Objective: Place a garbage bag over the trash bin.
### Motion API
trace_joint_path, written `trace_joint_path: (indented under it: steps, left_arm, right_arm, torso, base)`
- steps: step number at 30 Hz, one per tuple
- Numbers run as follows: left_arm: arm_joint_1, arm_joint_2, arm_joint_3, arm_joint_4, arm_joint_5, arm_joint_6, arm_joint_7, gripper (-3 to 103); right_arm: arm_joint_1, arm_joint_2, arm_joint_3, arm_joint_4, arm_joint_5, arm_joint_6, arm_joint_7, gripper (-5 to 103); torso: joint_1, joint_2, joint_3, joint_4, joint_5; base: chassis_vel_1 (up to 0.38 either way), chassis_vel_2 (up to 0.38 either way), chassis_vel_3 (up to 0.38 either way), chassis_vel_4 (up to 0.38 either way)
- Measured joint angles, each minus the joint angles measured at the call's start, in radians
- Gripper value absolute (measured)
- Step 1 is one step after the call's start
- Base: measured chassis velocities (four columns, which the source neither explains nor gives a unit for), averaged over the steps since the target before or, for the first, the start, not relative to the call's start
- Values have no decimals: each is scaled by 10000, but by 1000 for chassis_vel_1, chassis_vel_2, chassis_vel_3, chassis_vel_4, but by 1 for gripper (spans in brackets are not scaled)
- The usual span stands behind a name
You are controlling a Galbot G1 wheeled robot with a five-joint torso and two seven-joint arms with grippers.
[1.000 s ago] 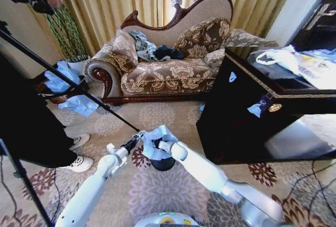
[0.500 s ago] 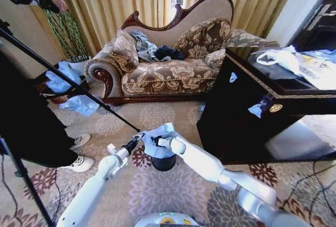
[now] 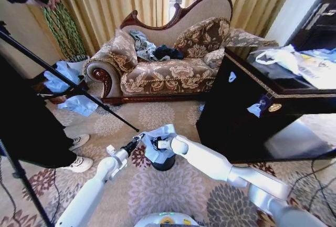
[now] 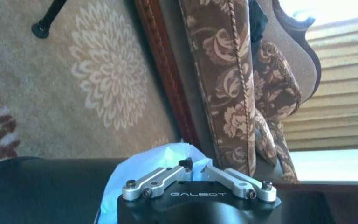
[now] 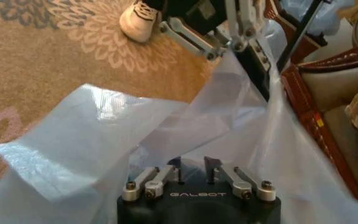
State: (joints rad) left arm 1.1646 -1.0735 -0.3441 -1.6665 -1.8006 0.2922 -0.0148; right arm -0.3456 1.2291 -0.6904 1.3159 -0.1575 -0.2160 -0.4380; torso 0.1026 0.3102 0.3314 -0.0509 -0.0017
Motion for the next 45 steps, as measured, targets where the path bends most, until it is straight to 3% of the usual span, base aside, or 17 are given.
trace_joint_path:
  steps: [3,5,6,10,11,13,14,15,17,20,29,38,45]
  left_arm:
    - [-39,-34,4,150,71,-4,58,0]
    - [-64,-42,6,191,82,-4,71,0]
    - [-146,-76,17,316,113,-5,92,0]
    - [-256,-122,54,498,177,-7,146,0]
    - [-258,-132,84,589,222,-7,176,0]
    - [-249,-136,99,657,252,-8,208,0]
    - [-249,-136,99,657,252,-8,208,0]
    - [-227,-138,120,688,266,-5,223,0]
    - [-214,-142,142,708,278,-3,226,0]
    - [-233,-171,189,730,302,-3,232,0]
    - [-303,-143,246,837,345,-3,262,0]
    - [-287,-174,301,903,421,2,309,0]
    - [-261,-92,314,921,450,4,323,0]
  right_arm:
    - [-5,6,60,-126,-154,76,1,40]
    - [13,7,79,-163,-197,95,-6,40]
    - [109,0,135,-253,-326,166,-47,51]
    - [177,-208,209,-178,-453,132,-91,61]
    - [45,-422,317,152,-495,38,-121,67]
    - [-164,-651,513,702,-503,-81,-152,73]
    - [-164,-651,513,702,-503,-81,-152,73]
    - [-290,-785,593,1045,-509,-141,-186,83]
    - [-347,-876,624,1284,-511,-174,-220,83]
    - [-437,-1104,701,1982,-470,-271,-343,97]
    - [-1098,-1776,1211,2922,56,-623,-220,100]
    - [-1841,-2203,2066,2153,180,-593,73,100]
    - [-2072,-2840,2120,2761,501,-826,109,100]
  torso:
    - [-3,1,-3,4,11]
    - [-3,1,-3,5,12]
    - [-4,1,-3,7,9]
    - [-3,1,-3,9,-6]
    - [2,-2,2,-11,-15]
    - [0,0,0,-9,12]
    - [0,0,0,-9,12]
    - [-1,0,-1,-7,2]
    - [-2,-1,0,-2,-5]
    - [-2,-1,-1,4,0]
    - [-2,0,-2,2,2]
    - [-2,0,-1,1,3]
    - [-2,0,-2,1,1]
  base:
    - [0,0,0,0]
    - [0,0,0,0]
    - [0,0,0,0]
    - [0,0,0,0]
    - [0,0,0,0]
    - [0,0,0,0]
    - [0,0,0,0]
    - [0,0,0,0]
    - [0,0,0,0]
    - [0,0,0,0]
    - [0,0,0,0]
    - [0,0,0,0]
    - [0,0,0,0]
